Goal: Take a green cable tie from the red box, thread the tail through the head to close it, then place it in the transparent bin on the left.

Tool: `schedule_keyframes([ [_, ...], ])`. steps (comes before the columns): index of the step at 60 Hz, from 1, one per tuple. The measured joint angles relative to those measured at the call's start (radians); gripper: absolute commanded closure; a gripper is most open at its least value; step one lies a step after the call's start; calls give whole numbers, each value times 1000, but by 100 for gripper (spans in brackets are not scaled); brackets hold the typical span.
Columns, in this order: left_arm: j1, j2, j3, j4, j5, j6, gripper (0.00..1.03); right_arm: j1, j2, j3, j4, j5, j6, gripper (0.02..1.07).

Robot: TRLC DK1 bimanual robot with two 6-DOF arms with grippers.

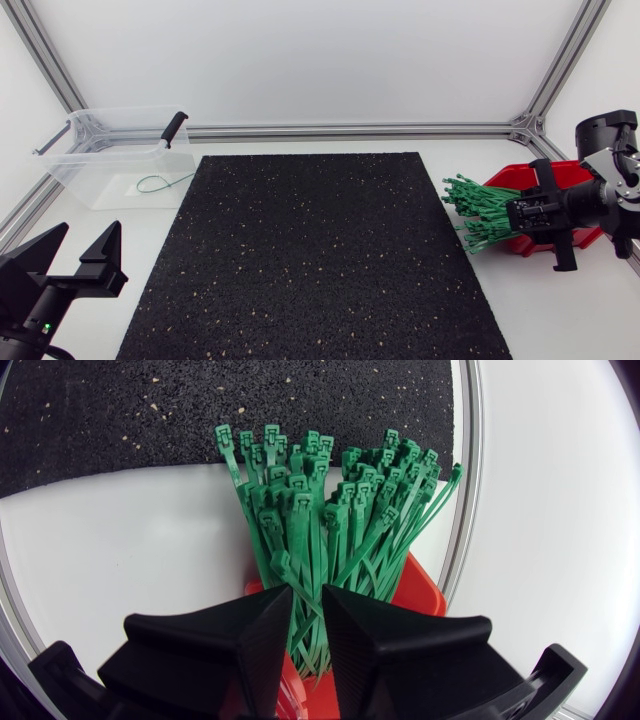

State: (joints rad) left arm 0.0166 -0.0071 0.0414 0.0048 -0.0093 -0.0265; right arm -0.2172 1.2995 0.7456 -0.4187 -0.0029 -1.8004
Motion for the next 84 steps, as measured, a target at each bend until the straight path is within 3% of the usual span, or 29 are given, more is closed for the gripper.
schedule_keyframes([
  [7, 0, 0, 0, 0, 0, 0, 5, -2, 0, 0, 1, 1, -4, 85],
  [21, 0, 0, 0, 0, 0, 0, 5, -2, 2, 0, -16, 5, -4, 100],
  [55, 0, 0, 0, 0, 0, 0, 5, -7, 3, 13, -44, -5, 11, 101],
  [84, 0, 0, 0, 0, 0, 0, 5, -51, -16, 257, -235, -227, 166, 101],
])
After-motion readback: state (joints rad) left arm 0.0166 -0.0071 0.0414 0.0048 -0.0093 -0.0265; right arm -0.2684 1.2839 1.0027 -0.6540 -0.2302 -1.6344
